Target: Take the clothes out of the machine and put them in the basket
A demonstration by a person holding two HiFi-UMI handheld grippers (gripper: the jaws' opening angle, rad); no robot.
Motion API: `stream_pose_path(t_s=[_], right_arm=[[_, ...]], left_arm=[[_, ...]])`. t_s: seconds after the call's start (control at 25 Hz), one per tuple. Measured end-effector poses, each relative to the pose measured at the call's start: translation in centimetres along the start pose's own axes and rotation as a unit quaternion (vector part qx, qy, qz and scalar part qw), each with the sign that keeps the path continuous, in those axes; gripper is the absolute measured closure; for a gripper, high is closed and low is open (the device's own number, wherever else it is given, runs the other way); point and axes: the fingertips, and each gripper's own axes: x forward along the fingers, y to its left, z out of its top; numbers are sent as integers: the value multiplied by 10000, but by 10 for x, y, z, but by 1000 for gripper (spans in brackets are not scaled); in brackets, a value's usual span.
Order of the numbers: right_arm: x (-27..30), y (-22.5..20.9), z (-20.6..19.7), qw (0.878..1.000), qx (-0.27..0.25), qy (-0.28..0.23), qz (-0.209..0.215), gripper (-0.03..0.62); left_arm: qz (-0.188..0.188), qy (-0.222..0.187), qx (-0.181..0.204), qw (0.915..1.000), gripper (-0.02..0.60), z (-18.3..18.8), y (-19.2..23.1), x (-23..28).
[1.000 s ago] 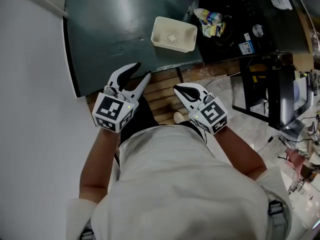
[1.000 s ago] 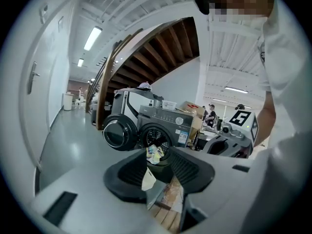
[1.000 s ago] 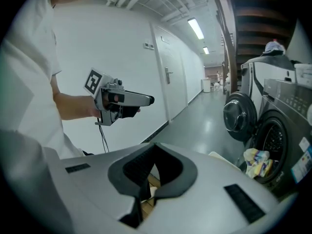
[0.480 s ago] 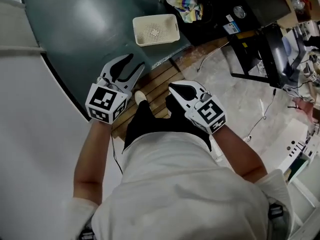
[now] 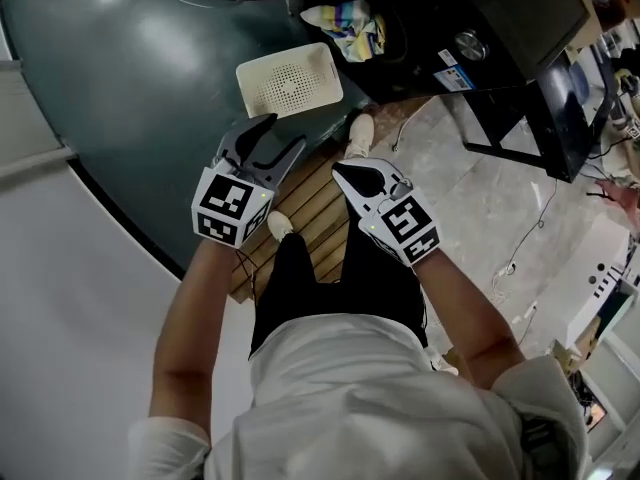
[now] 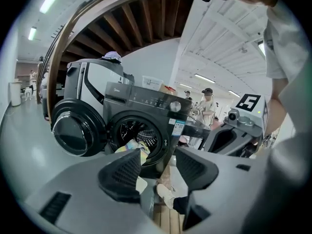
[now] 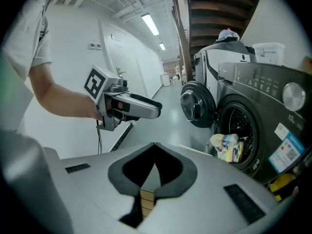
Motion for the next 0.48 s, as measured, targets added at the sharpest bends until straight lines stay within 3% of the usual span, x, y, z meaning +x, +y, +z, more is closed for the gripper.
stream_pose_path(t_s=[0.32, 0.48], right_arm=[[58, -83, -36, 9996, 160, 215, 64, 588], [70, -116, -51, 9989, 136, 433, 96, 588]], left_arm=[[-270, 318, 91, 9991, 265, -11, 51, 152], [-430, 505, 188, 9976, 247, -27, 66, 224]])
